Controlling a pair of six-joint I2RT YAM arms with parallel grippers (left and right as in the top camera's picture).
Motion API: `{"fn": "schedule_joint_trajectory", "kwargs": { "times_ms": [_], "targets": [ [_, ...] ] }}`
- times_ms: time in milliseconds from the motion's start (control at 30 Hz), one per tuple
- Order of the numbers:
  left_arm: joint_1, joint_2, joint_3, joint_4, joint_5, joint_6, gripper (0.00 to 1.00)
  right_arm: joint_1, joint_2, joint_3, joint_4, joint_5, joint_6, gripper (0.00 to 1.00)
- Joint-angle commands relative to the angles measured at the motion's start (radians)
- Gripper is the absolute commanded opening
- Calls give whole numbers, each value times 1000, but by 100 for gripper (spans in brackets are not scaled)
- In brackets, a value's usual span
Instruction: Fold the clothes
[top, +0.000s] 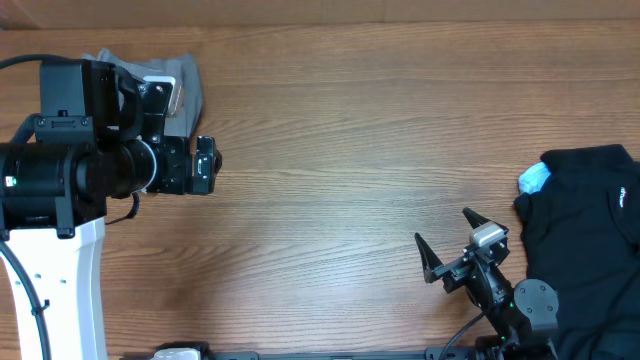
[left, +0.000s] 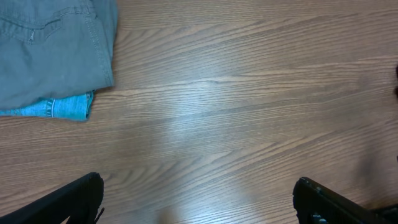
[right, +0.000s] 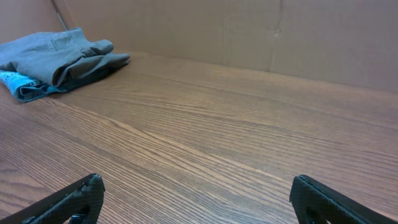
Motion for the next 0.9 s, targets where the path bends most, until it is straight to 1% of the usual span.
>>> {"fn": "schedule_joint_trajectory", "kwargs": {
  "times_ms": [0,533,633,700,800,867],
  "targets": [
    [-3,0,2,2,-2,2,100,-5,-11,-7,6,-5,-3,100],
    [-4,0,2,2,-2,2,100,-5,-11,-7,6,-5,-3,100],
    [-15,-10,0,-10,-48,14,100,-5,-11,-7,6,-5,-3,100],
    [-26,-34,-13,58,-58,15,100,-5,-11,-7,6,-5,-3,100],
    [-59,-101,-94,274,-44,32,100,-5,-11,-7,6,-5,-3,100],
    [-106,-176,-212,461,-29,55,100,-5,-11,-7,6,-5,-3,100]
  ]
}}
